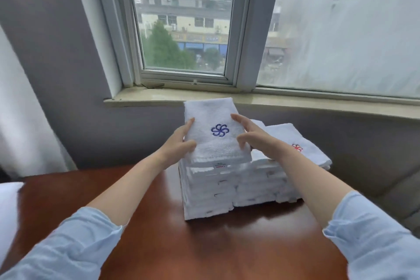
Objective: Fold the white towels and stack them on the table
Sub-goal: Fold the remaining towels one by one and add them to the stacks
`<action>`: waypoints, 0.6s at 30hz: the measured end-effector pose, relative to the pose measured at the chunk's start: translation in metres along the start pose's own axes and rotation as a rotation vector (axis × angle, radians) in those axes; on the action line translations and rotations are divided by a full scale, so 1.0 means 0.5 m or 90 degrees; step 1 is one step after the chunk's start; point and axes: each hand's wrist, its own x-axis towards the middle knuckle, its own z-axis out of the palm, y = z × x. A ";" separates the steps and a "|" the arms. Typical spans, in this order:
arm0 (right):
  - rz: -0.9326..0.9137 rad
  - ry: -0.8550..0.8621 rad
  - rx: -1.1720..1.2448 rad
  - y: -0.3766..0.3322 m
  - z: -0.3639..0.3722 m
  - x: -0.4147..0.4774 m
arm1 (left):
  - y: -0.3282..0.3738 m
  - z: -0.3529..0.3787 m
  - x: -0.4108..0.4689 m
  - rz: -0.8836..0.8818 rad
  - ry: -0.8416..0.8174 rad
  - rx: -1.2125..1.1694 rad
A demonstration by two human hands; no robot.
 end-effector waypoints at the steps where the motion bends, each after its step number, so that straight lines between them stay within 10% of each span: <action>1: 0.000 -0.016 -0.003 0.003 -0.008 0.021 | 0.004 0.007 0.007 -0.015 0.019 0.011; 18: 0.063 -0.168 -0.259 0.111 0.001 0.167 | -0.116 0.096 0.095 -0.218 0.121 0.076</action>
